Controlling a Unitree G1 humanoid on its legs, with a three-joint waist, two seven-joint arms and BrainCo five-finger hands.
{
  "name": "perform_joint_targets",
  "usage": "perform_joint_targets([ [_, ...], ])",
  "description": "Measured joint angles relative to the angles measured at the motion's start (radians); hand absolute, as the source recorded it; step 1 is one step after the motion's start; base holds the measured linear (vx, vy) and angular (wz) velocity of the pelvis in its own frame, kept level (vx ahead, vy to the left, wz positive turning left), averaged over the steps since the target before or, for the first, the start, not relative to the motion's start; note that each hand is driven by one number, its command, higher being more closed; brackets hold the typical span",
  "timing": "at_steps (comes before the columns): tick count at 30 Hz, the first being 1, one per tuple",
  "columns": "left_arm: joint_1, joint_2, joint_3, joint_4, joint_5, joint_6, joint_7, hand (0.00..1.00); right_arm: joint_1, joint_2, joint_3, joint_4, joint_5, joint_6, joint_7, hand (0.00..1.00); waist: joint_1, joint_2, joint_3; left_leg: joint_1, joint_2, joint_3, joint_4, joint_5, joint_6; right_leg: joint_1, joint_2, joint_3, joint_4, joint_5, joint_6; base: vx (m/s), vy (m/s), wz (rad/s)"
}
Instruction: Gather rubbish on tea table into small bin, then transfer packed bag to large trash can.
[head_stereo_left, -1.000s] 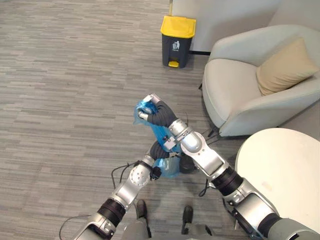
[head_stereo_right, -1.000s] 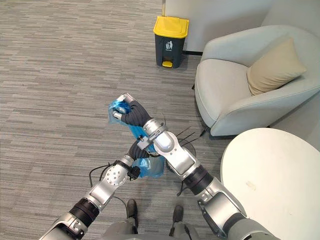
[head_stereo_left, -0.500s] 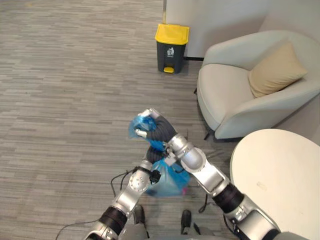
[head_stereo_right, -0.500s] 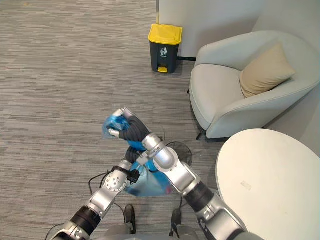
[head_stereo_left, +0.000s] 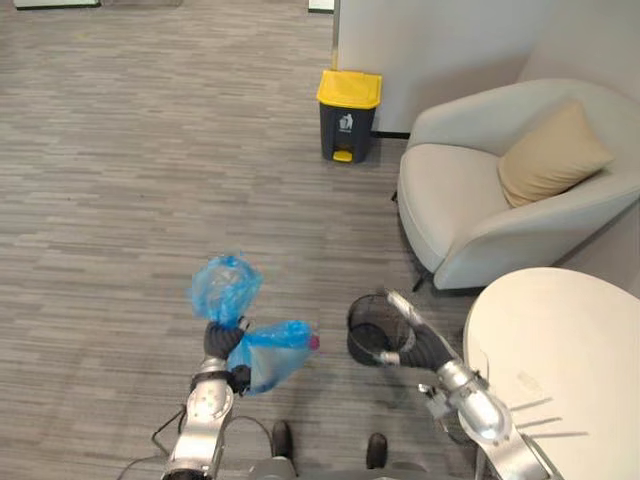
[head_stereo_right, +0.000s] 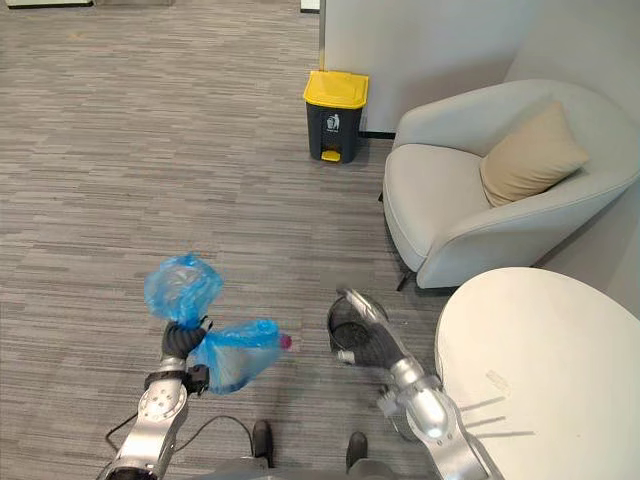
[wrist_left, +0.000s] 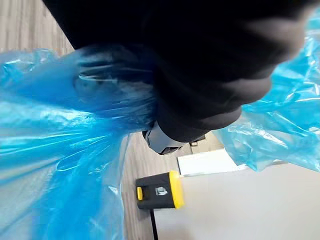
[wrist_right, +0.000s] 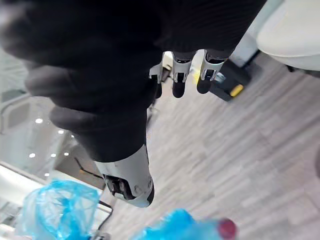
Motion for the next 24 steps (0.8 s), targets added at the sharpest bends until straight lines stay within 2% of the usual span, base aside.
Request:
perform_joint_targets([
  [2,-0.003,0.001,0.004,0.037,0.0,-0.002,0.0,1.0,0.003,0.037,-0.058,0.108,0.022,0.003,0.005,0.0,-0.01,0.003,0.002,-0.05,-0.003,-0.02,0.031,-0.002,0.003,-0.019,-0.008,-0.045,0.023,-0.014,0.0,-0.03,0.026,0.74],
  [4,0.0,-0.002,0.018,0.106,0.0,0.0,-0.001,1.0,-0.015,0.104,-0.162,0.271,0.061,0.021,-0.009,0.0,-0.023,0.004,0.007,-0.088,0.002,0.039,0.067,-0.027,0.039,-0.03,-0.032,-0.115,0.047,-0.034,0.008,0.01,0.04,0.94],
  [5,0.002,-0.004,0.021,0.123,0.0,0.0,-0.001,1.0,-0.019,0.12,-0.189,0.307,0.072,0.023,-0.016,0.0,-0.023,0.006,0.008,-0.09,0.001,0.057,0.067,-0.032,0.046,-0.028,-0.038,-0.125,0.052,-0.039,0.013,0.08,0.051,0.67],
  [8,0.053,-0.011,0.058,0.157,0.0,0.002,-0.005,1.0,-0.059,0.18,-0.294,0.466,0.094,0.049,-0.059,0.0,-0.018,0.012,0.015,-0.094,-0.019,0.085,0.11,-0.05,0.065,-0.031,-0.081,-0.137,0.124,-0.104,0.047,0.09,0.079,0.35],
  [9,0.076,-0.015,0.079,0.167,0.0,0.004,-0.011,1.0,-0.075,0.207,-0.334,0.514,0.113,0.06,-0.07,0.0,-0.022,-0.009,0.027,-0.105,-0.033,0.109,0.167,-0.087,0.081,-0.048,-0.122,-0.128,0.181,-0.149,0.063,0.14,0.138,0.31],
  [10,0.09,-0.018,0.089,0.167,0.0,0.006,-0.026,1.0,-0.077,0.223,-0.368,0.544,0.143,0.069,-0.091,0.0,-0.018,-0.003,0.033,-0.149,-0.029,0.145,0.319,-0.164,0.115,-0.059,-0.161,-0.121,0.262,-0.182,0.079,0.19,0.157,0.29],
  [11,0.099,-0.02,0.089,0.164,0.0,0.006,-0.029,1.0,-0.073,0.228,-0.382,0.548,0.151,0.075,-0.096,0.0,-0.013,0.003,0.041,-0.164,-0.021,0.149,0.379,-0.222,0.102,-0.062,-0.17,-0.119,0.31,-0.206,0.087,0.13,0.099,0.2],
  [12,0.121,-0.02,0.091,0.151,0.0,0.008,-0.031,1.0,-0.064,0.237,-0.393,0.545,0.172,0.091,-0.102,0.0,-0.009,-0.006,0.058,-0.172,-0.024,0.142,0.439,-0.279,0.1,-0.065,-0.201,-0.105,0.395,-0.221,0.073,0.12,0.105,0.11],
  [13,0.142,-0.021,0.089,0.131,0.0,0.011,-0.034,1.0,-0.058,0.244,-0.396,0.532,0.188,0.098,-0.105,0.0,-0.009,-0.011,0.076,-0.164,-0.034,0.135,0.471,-0.309,0.1,-0.104,-0.222,-0.054,0.51,-0.214,0.054,0.15,0.216,0.25],
  [14,0.157,-0.021,0.086,0.109,0.002,0.017,-0.049,1.0,-0.049,0.259,-0.396,0.505,0.217,0.102,-0.123,0.0,-0.016,-0.009,0.101,-0.144,-0.035,0.125,0.47,-0.326,0.111,-0.218,-0.222,0.054,0.725,-0.14,-0.022,0.18,0.21,0.28],
  [15,0.155,-0.015,0.087,0.108,0.002,0.018,-0.049,1.0,-0.05,0.274,-0.4,0.506,0.222,0.103,-0.13,0.0,-0.018,-0.006,0.113,-0.126,-0.035,0.122,0.453,-0.326,0.111,-0.26,-0.211,0.084,0.786,-0.138,-0.017,0.19,0.158,0.39],
  [16,0.149,-0.005,0.089,0.106,0.002,0.025,-0.049,1.0,-0.051,0.297,-0.406,0.504,0.235,0.104,-0.131,0.0,-0.021,-0.011,0.127,-0.105,-0.032,0.12,0.42,-0.325,0.112,-0.295,-0.183,0.092,0.821,-0.19,0.003,0.23,0.023,0.35],
  [17,0.143,-0.002,0.088,0.091,0.002,0.028,-0.05,1.0,-0.049,0.324,-0.41,0.493,0.256,0.104,-0.131,0.0,-0.026,-0.026,0.146,-0.074,-0.026,0.12,0.382,-0.326,0.113,-0.323,-0.141,0.076,0.8,-0.247,-0.003,0.22,-0.006,0.32],
  [19,0.127,-0.002,0.086,0.079,0.002,0.028,-0.05,1.0,-0.044,0.334,-0.412,0.471,0.26,0.104,-0.139,0.0,-0.03,-0.032,0.163,-0.059,-0.021,0.117,0.381,-0.326,0.113,-0.34,-0.111,0.03,0.73,-0.261,0.002,0.2,-0.032,0.24],
  [20,0.113,-0.003,0.077,0.079,0.002,0.028,-0.05,1.0,-0.046,0.334,-0.417,0.469,0.26,0.104,-0.144,0.0,-0.033,-0.033,0.163,-0.06,-0.023,0.115,0.383,-0.327,0.112,-0.356,-0.103,0.008,0.67,-0.26,0.004,0.21,-0.041,0.28],
  [22,0.069,-0.008,0.057,0.085,0.002,0.027,-0.05,1.0,-0.048,0.325,-0.424,0.472,0.257,0.106,-0.158,0.0,-0.054,-0.033,0.163,-0.059,-0.053,0.089,0.383,-0.356,0.088,-0.369,-0.102,0.0,0.498,-0.243,0.021,0.26,-0.045,0.44],
  [24,0.04,-0.022,0.057,0.087,0.003,0.027,-0.05,1.0,-0.035,0.325,-0.426,0.471,0.257,0.109,-0.167,0.0,-0.059,-0.043,0.169,-0.025,-0.07,0.083,0.401,-0.399,0.062,-0.367,-0.109,0.02,0.511,-0.244,0.016,0.41,-0.157,0.36],
])
